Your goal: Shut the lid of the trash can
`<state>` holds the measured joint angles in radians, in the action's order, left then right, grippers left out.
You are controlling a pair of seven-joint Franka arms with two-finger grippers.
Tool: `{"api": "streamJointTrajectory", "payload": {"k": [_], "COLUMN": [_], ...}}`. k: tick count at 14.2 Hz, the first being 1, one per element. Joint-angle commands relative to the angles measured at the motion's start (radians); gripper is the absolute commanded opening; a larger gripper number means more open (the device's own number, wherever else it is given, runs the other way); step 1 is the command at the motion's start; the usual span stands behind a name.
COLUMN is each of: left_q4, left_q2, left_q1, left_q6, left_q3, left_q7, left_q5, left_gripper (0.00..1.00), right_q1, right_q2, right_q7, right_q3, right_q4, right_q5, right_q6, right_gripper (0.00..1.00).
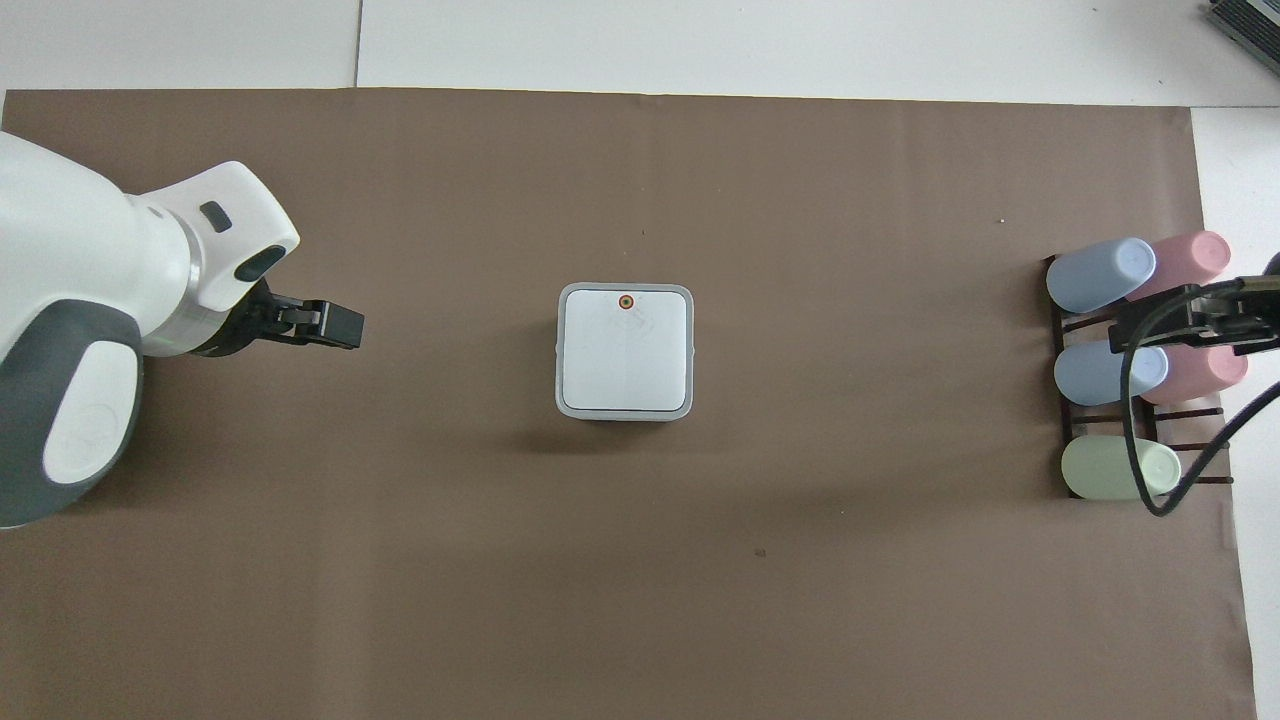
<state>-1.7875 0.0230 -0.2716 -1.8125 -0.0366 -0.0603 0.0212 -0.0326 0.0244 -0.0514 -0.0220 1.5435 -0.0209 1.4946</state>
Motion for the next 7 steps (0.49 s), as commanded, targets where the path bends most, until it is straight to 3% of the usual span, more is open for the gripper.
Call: {"api": "streamJointTrajectory", "payload": {"k": [1,7], "left_q4": [-0.01,0.15], "left_q2": [0.034,0.015], "left_q1": [0.063,0.195], "left_q6": [0.015,0.119], "left_q3": [0.009,0.007], "left_q7": [0.034,0.102], "left_q5": [-0.018,-0.004], "left_gripper": [1.0,1.0], "right_q1": [0.003,0.003], "right_q2": [0.014,0.014], "right_q7": [0.022,0.022], "right_q3": [-0.004,-0.004], "right_q4": [0.01,0.01], "right_q5": [0.021,0.021], "right_q6": [-0.01,-0.01], "right_gripper": [1.0,1.0]}}
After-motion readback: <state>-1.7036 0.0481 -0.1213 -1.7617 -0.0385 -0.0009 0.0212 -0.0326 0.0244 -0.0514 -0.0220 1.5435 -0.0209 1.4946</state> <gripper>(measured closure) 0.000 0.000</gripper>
